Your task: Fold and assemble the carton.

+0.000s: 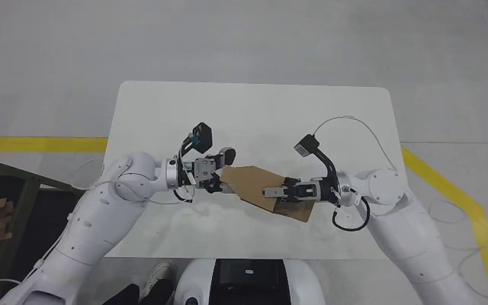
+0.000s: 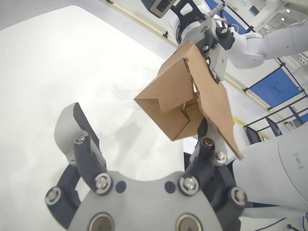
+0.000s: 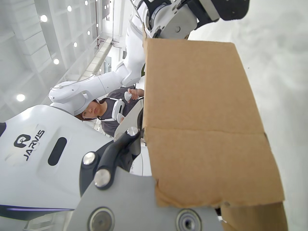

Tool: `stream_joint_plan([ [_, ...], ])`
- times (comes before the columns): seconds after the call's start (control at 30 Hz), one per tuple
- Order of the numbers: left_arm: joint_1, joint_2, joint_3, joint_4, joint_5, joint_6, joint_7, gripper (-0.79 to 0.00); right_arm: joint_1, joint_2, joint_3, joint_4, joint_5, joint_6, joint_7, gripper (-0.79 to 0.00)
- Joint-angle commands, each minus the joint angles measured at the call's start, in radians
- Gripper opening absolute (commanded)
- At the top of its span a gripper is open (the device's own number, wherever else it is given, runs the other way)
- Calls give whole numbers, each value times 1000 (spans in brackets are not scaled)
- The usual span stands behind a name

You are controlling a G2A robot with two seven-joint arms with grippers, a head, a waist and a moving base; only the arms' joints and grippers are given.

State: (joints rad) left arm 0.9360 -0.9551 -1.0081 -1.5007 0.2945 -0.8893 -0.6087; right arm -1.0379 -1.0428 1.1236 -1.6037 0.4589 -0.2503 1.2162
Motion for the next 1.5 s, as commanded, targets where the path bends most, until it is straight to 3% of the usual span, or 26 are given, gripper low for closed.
stream_joint_plan([
  [0.0, 17, 7, -24, 5, 0, 0, 5, 0, -5, 2, 10, 9, -1, -1, -1, -785],
  [0.3, 111, 39, -135, -51, -6, -47, 17, 0, -15, 11, 21, 30, -72, 24, 10, -785],
  [0.47, 128, 49, -168, -87, 9, -36, 4, 0, -3, 11, -8, 33, -103, 39, 50, -785],
  [0.87, 92, 41, -106, -103, 32, 33, -52, 0, 24, 6, -28, 41, -39, 0, 89, -785],
  [1.47, 59, 31, -59, -90, -18, 24, -51, 0, 23, 3, -32, 4, 99, -39, 165, -785],
])
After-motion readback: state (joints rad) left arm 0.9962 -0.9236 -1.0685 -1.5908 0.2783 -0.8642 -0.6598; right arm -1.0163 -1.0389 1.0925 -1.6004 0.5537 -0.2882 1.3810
